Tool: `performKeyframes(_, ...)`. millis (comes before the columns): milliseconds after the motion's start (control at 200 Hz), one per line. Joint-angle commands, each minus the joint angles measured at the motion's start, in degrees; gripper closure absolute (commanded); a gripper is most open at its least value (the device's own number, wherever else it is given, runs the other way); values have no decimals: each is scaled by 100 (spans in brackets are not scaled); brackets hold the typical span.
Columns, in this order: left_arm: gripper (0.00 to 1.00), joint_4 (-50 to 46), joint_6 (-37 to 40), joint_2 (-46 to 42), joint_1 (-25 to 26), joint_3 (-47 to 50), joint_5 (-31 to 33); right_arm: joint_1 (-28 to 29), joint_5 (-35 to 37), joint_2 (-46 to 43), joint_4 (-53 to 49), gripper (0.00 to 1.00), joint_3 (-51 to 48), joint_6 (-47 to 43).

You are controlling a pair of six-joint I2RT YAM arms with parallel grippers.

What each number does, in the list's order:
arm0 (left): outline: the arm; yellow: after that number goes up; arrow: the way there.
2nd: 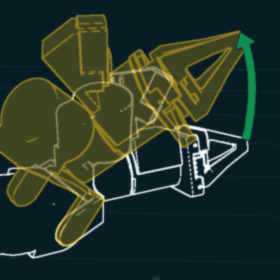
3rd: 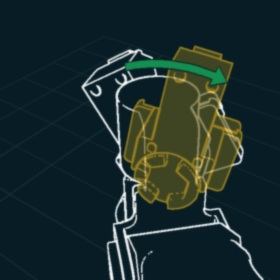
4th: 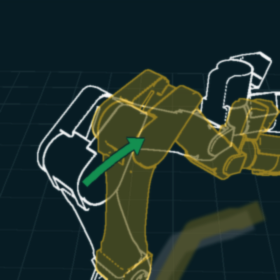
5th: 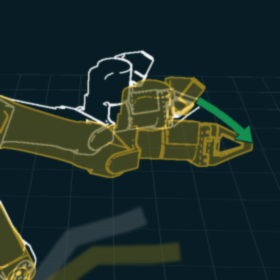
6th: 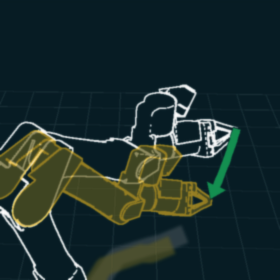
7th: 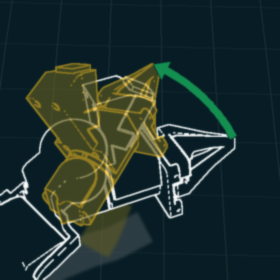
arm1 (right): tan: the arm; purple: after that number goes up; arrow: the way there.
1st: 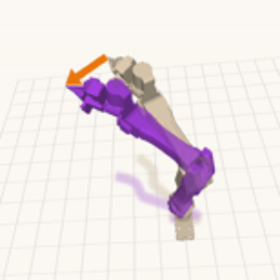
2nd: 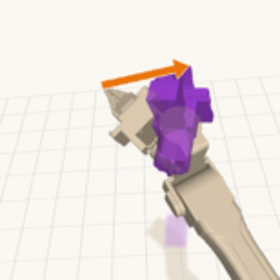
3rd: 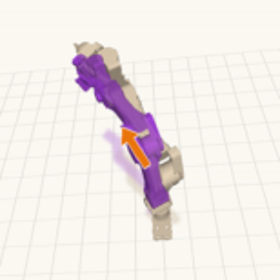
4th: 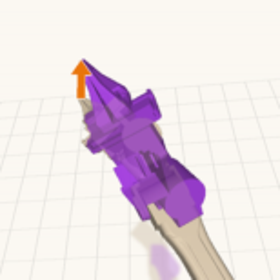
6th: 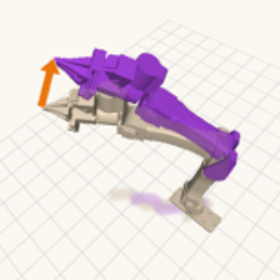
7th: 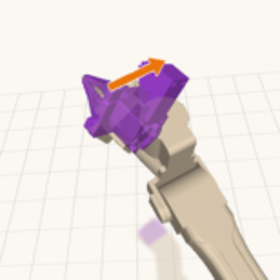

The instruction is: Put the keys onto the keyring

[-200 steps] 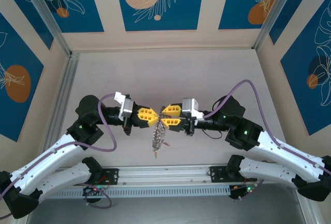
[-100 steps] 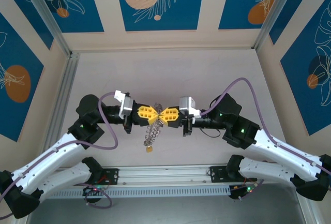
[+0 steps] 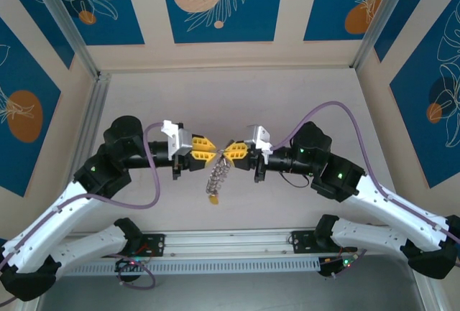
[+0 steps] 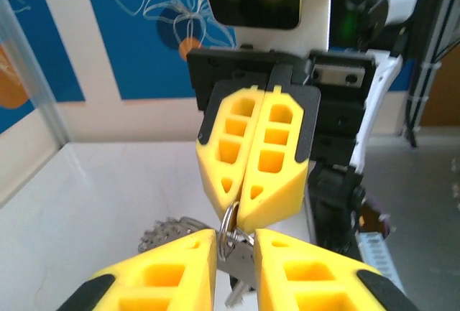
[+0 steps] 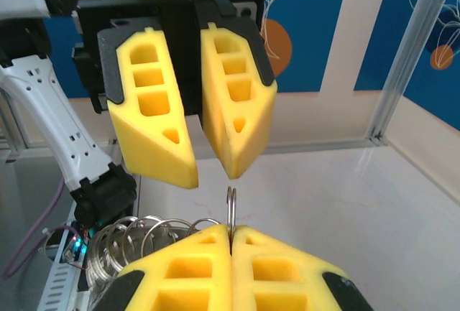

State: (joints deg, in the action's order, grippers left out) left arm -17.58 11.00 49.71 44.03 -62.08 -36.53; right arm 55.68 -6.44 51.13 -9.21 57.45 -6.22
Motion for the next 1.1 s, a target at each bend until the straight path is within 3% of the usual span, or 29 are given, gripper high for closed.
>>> performKeyframes(0, 80, -1193, 674, 136, 104, -356, 448, -23, 92, 56, -183, 100, 343, -188)
performKeyframes(520, 78, -1869, 1236, 544, 422, -938, 1107, 114, -245, 537, -906, 100, 846, -526)
performKeyframes(1095, 76, -2178, 1422, 743, 518, -1102, 1177, 117, -378, 555, -873, 100, 873, -566)
